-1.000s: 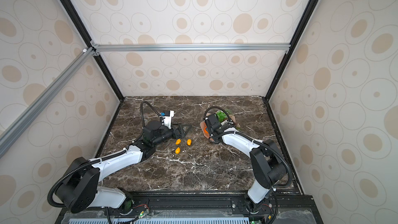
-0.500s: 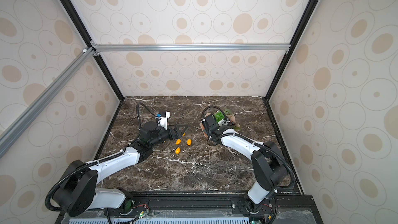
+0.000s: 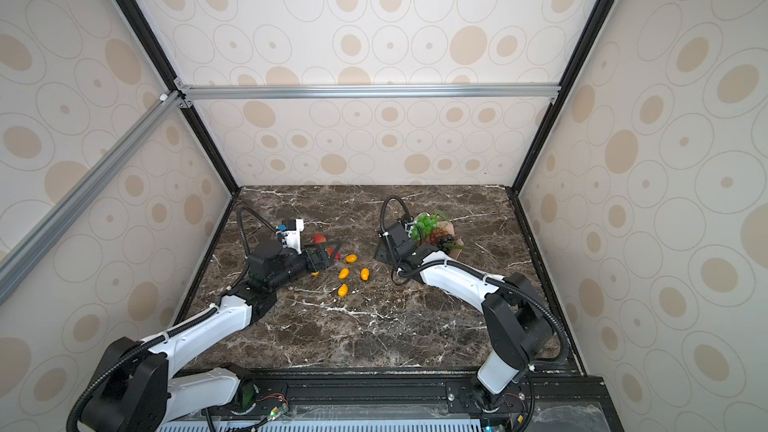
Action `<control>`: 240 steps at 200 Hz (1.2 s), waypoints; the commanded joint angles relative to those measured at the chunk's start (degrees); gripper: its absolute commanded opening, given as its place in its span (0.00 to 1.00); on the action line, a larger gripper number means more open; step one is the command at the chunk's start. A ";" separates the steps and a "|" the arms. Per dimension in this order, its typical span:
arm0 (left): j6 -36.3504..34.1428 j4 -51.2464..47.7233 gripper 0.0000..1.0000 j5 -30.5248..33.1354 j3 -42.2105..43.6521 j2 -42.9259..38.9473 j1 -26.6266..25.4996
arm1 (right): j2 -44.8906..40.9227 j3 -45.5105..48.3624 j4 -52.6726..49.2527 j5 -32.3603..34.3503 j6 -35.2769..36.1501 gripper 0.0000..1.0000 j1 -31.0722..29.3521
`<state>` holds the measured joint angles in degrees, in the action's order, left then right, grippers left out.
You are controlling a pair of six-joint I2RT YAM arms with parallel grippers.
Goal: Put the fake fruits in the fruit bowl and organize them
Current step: 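Move the right gripper back from the bowl while the left gripper nears the strawberries, then position the left gripper over a leafy strawberry while the right gripper hovers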
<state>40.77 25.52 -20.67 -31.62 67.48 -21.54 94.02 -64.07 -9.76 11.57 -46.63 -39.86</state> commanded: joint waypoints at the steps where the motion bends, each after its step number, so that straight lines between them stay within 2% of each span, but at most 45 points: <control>1: 0.44 -3.10 0.98 0.41 1.49 -3.35 2.58 | 3.41 -3.66 2.84 -5.64 9.06 0.62 -2.26; 37: 0.51 -5.53 0.98 -0.88 3.64 -7.22 6.51 | 10.42 -12.34 -0.56 -11.72 15.94 0.59 -3.94; 77: 1.96 -4.87 0.98 -3.42 6.10 -9.29 10.52 | 19.09 -24.24 -8.75 -18.12 24.20 0.54 -4.31; 117: 4.00 -1.84 0.98 -5.96 7.97 -8.91 13.49 | 28.65 -39.29 -20.74 -17.74 32.10 0.53 -5.16; 161: 4.60 -0.68 0.98 -8.67 8.08 -7.26 16.41 | 37.37 -53.68 -30.19 -13.17 37.30 0.53 -6.11; 177: 1.94 -6.52 0.98 -6.60 5.36 -5.87 16.59 | 37.37 -54.48 -30.21 -12.33 36.81 0.53 -6.08; 194: -1.33 -15.42 0.98 0.77 1.45 -4.48 16.58 | 34.86 -52.11 -27.90 -11.90 35.89 0.53 -6.11; 210: -3.71 -20.40 0.98 4.52 -2.28 -2.76 16.61 | 32.03 -49.28 -26.13 -11.16 34.62 0.53 -6.10; 229: -4.76 -20.41 0.98 4.38 -4.39 -0.63 16.60 | 27.66 -44.58 -23.32 -10.96 33.60 0.53 -6.11; 240: -4.74 -19.92 0.92 3.10 -5.97 1.69 16.57 | 25.13 -41.83 -21.99 -10.75 32.98 0.53 -6.10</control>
<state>39.16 8.82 -19.11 -33.08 66.22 -5.34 126.67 -109.82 -34.22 -0.62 -12.64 -45.67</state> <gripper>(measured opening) 0.957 0.528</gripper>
